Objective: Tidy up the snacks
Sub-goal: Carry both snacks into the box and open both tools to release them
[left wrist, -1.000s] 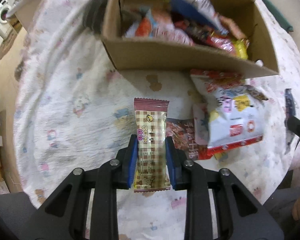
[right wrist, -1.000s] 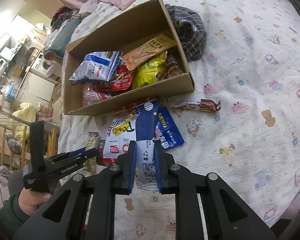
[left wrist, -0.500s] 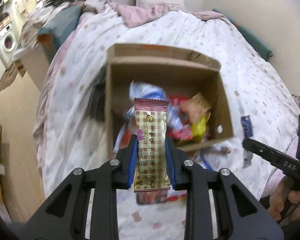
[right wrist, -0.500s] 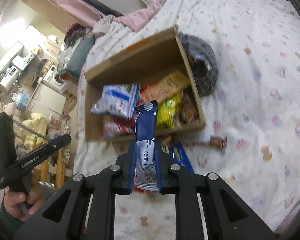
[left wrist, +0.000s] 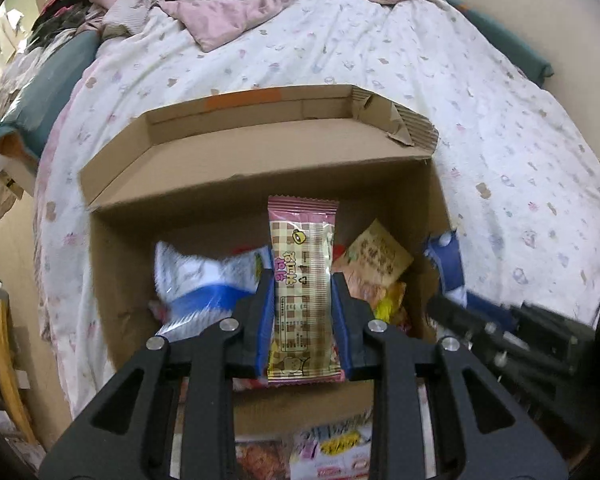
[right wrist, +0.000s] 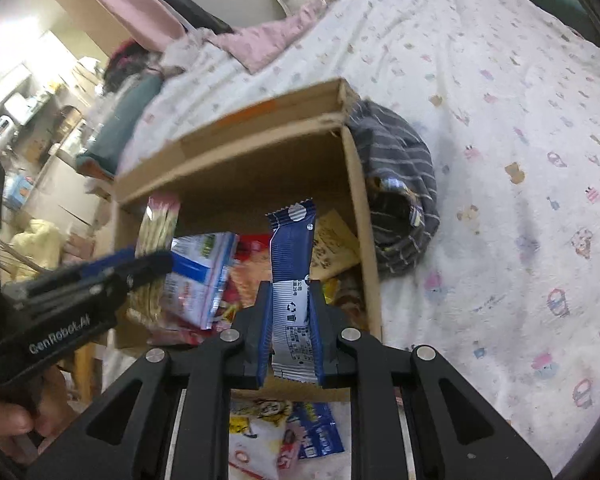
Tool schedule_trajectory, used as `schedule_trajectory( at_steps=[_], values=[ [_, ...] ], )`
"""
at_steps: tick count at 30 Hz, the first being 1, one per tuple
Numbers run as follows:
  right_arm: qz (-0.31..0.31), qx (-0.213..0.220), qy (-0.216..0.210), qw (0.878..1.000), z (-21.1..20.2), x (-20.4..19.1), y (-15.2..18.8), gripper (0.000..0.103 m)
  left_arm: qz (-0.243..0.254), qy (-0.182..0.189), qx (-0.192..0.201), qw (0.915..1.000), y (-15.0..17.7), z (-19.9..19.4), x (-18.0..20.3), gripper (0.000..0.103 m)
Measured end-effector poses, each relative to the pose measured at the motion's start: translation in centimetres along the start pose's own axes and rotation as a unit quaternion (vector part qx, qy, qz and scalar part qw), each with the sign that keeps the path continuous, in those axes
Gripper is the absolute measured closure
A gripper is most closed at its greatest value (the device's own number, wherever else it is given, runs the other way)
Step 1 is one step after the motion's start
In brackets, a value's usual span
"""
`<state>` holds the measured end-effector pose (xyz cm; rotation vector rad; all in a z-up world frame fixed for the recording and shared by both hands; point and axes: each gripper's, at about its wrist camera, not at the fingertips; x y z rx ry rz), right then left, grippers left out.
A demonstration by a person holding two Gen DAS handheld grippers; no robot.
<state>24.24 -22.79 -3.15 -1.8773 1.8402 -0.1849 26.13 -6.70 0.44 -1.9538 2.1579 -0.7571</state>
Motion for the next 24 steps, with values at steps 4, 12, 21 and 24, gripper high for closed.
schedule_trajectory(
  at_steps=[4,12,21,24],
  values=[
    [0.020,-0.011,-0.002,1.000,0.7,0.8,-0.5,0.085,0.004,0.000,-0.011,0.9999,-1.1,2.0,0.5,0.080],
    [0.061,-0.034,-0.039,0.997,1.9,2.6,-0.6,0.085,0.001,0.002,-0.034,0.9994,-1.3,4.8,0.5,0.080],
    [0.074,-0.037,-0.044,0.996,1.8,2.7,-0.6,0.082,0.015,0.007,-0.043,0.9989,-0.9,4.9,1.0,0.077],
    [0.085,-0.025,-0.065,0.994,1.4,2.8,-0.8,0.082,0.019,0.004,-0.043,0.9989,-1.0,4.5,1.1,0.075]
  ],
)
Point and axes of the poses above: each gripper's, at about its wrist camera, not at the fingertips, and z roughly the way its jaws point, x to its right, y to its underside, and after that the axes turned 12 degrees about y, right-handed
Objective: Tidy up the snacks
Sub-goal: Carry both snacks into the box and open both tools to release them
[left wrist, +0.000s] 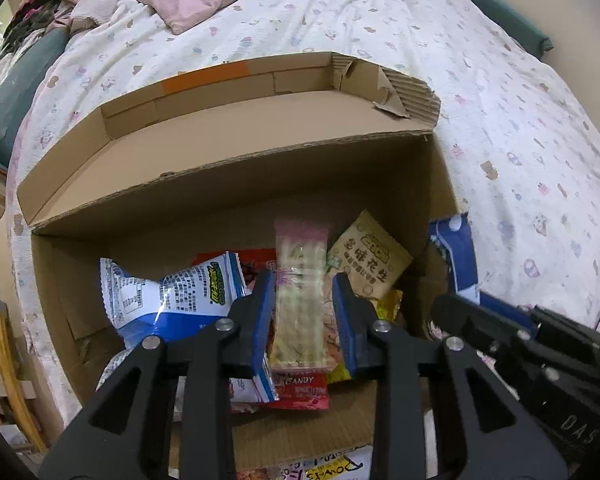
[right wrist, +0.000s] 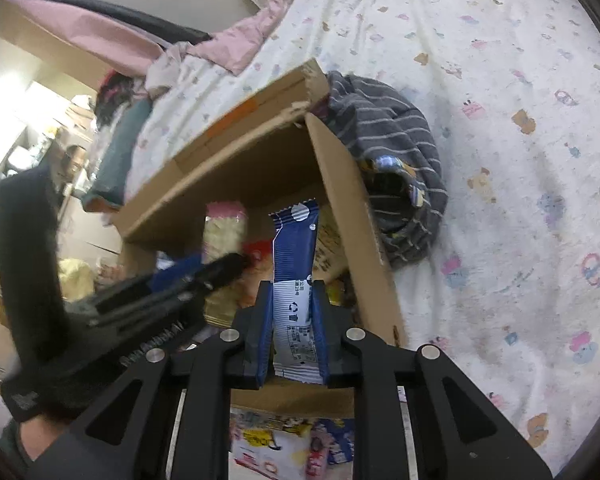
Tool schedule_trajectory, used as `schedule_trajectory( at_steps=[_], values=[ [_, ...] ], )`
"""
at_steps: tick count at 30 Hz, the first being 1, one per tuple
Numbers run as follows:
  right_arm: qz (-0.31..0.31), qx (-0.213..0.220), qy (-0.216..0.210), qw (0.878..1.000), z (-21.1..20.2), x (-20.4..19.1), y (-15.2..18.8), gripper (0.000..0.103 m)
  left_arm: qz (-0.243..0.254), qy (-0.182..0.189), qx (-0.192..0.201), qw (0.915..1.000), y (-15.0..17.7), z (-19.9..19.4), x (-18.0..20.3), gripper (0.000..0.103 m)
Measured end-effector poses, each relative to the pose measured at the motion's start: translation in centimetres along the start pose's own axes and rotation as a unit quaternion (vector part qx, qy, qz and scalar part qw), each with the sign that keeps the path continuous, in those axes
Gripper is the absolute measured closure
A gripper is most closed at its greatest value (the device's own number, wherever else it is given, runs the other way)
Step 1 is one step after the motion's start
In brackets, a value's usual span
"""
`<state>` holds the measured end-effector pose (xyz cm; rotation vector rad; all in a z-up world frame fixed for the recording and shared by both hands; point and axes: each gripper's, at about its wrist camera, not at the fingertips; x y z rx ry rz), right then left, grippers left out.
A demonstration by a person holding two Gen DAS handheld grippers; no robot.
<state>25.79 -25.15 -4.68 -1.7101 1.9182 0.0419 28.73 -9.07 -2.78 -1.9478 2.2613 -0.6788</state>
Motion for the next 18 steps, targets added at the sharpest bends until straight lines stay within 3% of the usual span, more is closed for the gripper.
schedule_trajectory(
  at_steps=[5,6,7,9,11,18],
  values=[
    [-0.009,0.010,-0.004,1.000,-0.6,-0.5,-0.1,0.081,-0.011,-0.009,0.015,0.9998,-0.1,-1.3,-0.5,0.034],
    [-0.013,0.010,-0.004,1.000,-0.7,-0.6,-0.1,0.079,-0.014,-0.010,0.016,0.9997,-0.1,-1.5,-0.7,0.031],
    [-0.016,0.010,-0.004,1.000,-0.7,-0.7,-0.1,0.077,-0.019,-0.014,0.015,0.9996,-0.1,-1.8,-0.8,0.030],
    [-0.017,0.014,-0.002,1.000,-0.9,-0.6,0.0,0.048,-0.020,-0.018,0.019,0.9995,-0.1,-2.5,-1.1,0.029],
    [-0.013,0.023,0.001,1.000,-1.1,-0.4,0.0,0.041,-0.016,-0.022,0.028,0.9993,0.1,-3.3,-1.2,0.029],
    [-0.018,0.034,-0.015,0.999,-2.2,-0.5,-0.1,0.040,-0.020,-0.025,0.029,0.9991,1.3,-4.8,-2.1,0.029]
  ],
)
Point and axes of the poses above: each gripper's, at about its wrist camera, not at the fingertips, and z roughly the way its jaws point, x to its right, y to its underside, and after that the axes turned 12 degrees about y, right-handed
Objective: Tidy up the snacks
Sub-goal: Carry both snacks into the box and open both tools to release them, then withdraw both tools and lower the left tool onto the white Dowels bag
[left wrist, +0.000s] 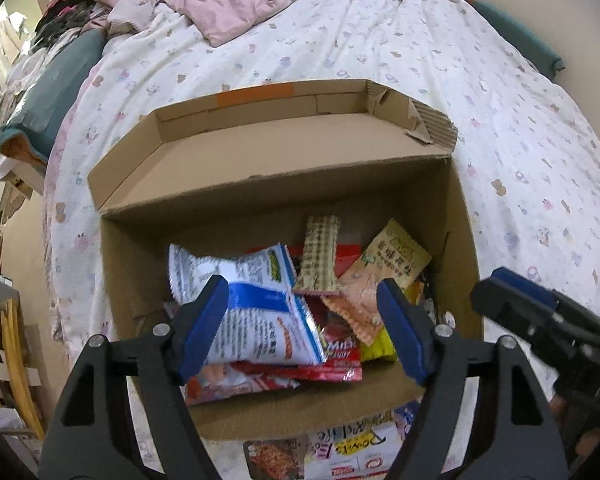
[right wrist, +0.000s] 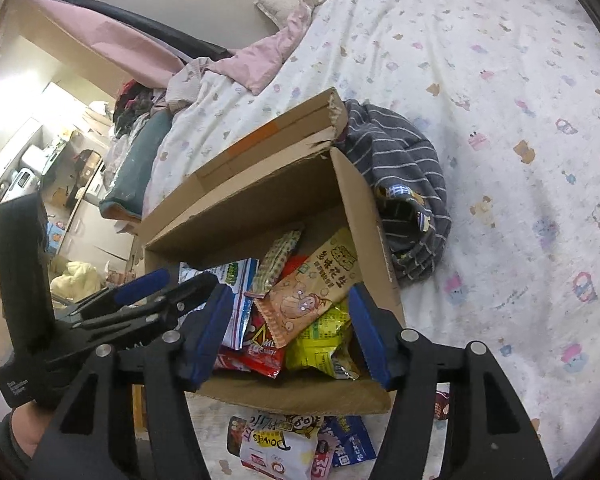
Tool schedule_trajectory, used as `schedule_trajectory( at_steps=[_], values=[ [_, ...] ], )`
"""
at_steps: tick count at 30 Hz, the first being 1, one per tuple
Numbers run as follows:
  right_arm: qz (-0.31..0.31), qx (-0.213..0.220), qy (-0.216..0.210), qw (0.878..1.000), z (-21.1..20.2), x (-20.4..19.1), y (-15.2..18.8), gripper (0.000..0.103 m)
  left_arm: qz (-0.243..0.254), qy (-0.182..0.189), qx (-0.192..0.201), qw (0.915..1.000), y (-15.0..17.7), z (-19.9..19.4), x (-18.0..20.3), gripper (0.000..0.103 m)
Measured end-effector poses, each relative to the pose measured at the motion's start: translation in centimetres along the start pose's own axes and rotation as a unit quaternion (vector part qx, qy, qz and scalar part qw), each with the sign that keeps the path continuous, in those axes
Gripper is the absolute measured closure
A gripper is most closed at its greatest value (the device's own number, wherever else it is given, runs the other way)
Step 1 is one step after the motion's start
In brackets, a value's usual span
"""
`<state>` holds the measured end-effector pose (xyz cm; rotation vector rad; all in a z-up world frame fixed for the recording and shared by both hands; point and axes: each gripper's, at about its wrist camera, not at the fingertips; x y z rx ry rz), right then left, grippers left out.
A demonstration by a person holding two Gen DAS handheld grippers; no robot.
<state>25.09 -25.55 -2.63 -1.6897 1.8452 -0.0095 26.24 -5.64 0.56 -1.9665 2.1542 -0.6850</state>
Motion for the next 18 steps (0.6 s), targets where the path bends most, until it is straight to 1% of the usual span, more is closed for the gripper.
schedule_trajectory(
  at_steps=[4,7,10,18],
  values=[
    [0.001,0.006,-0.002,1.000,-0.8,0.1,0.1,0.040,-0.005,0.000,0.004,1.0000,1.6,-1.4,-0.8,0.029],
    [0.011,0.012,-0.002,1.000,-1.7,0.7,0.8,0.040,-0.004,-0.001,-0.009,1.0000,2.9,-1.8,-1.3,0.029],
    [0.029,0.004,-0.013,0.999,-2.3,1.3,1.8,0.040,-0.005,0.006,-0.013,0.9999,4.2,-2.4,-1.6,0.029],
    [0.020,0.007,-0.009,1.000,-3.7,1.0,3.4,0.040,-0.014,0.014,-0.008,0.9998,6.3,-4.2,-2.1,0.029]
  ],
)
Point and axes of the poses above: each gripper's, at about its wrist camera, not at the fingertips, and z roughly the way its jaws point, x to its right, y to its underside, and after that the axes turned 12 degrees about y, right-handed
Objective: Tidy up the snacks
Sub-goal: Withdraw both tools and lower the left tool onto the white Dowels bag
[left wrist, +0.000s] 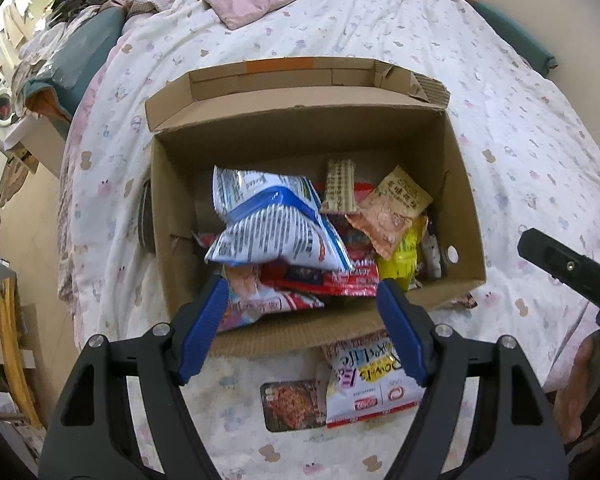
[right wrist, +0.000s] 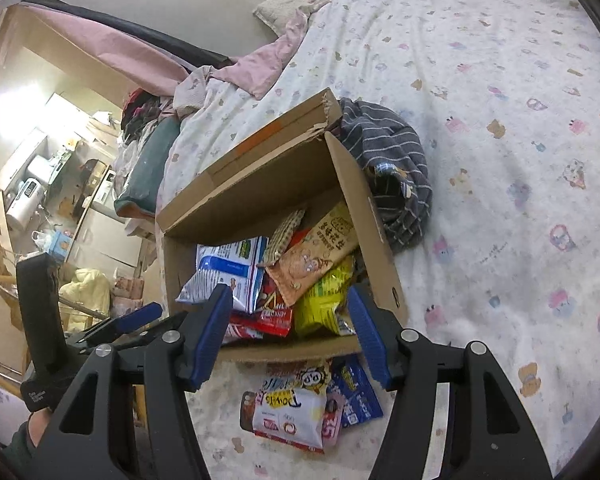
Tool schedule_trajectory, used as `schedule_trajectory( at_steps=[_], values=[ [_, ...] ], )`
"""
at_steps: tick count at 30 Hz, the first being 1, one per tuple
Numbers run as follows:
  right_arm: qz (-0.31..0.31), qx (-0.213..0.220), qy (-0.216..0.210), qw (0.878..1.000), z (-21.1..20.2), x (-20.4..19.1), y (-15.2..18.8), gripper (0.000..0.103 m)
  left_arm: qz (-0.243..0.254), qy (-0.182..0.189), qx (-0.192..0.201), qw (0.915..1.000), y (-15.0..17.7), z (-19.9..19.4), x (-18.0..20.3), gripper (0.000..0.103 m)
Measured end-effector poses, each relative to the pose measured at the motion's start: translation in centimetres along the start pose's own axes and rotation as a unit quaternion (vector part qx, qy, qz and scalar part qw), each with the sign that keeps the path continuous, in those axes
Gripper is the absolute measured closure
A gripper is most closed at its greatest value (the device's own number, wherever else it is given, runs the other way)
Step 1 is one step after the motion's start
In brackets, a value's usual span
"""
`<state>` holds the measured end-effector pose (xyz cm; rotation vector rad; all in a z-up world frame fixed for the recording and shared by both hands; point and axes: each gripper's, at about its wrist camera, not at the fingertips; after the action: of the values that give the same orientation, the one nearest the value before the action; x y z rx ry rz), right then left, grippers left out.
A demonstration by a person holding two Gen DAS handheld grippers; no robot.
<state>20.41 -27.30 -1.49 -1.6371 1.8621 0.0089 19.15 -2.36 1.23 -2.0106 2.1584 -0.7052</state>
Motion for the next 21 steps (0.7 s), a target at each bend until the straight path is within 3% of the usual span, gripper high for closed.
schedule_trajectory(
  at_steps=[7,12,17,18,20,21],
  values=[
    [0.011,-0.005,0.031,0.999,-0.9,1.6,2.3,0.040,0.019,0.008,0.009,0.9997,2.4,-1.2,0.1,0.029],
    [0.038,-0.021,0.031,0.999,-1.7,2.9,4.3,0.040,0.025,0.023,-0.008,0.9994,4.5,-0.7,0.1,0.029],
    [0.048,-0.031,0.052,0.997,-2.6,3.5,6.4,0.040,-0.013,0.014,-0.018,0.9996,5.9,0.6,-0.3,0.028],
    [0.048,-0.033,0.057,0.997,-2.6,3.5,6.6,0.040,-0.016,0.014,-0.023,0.9995,6.1,1.0,-0.2,0.024],
    [0.050,-0.032,0.063,0.996,-2.7,3.5,6.9,0.040,-0.027,0.022,-0.051,0.9981,6.6,2.8,0.4,0.000],
    [0.050,-0.031,0.065,0.996,-2.8,3.6,6.9,0.040,-0.031,0.026,-0.062,0.9972,6.8,3.7,0.8,0.000]
  ],
)
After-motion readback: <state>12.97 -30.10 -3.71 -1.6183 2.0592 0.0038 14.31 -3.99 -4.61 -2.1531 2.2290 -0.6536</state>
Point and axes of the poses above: each gripper's, at about its wrist camera, not at the fingertips, and z roughly the way its jaws point, x to its right, y to its underside, and after that the axes turned 12 degrees about y, right-handed
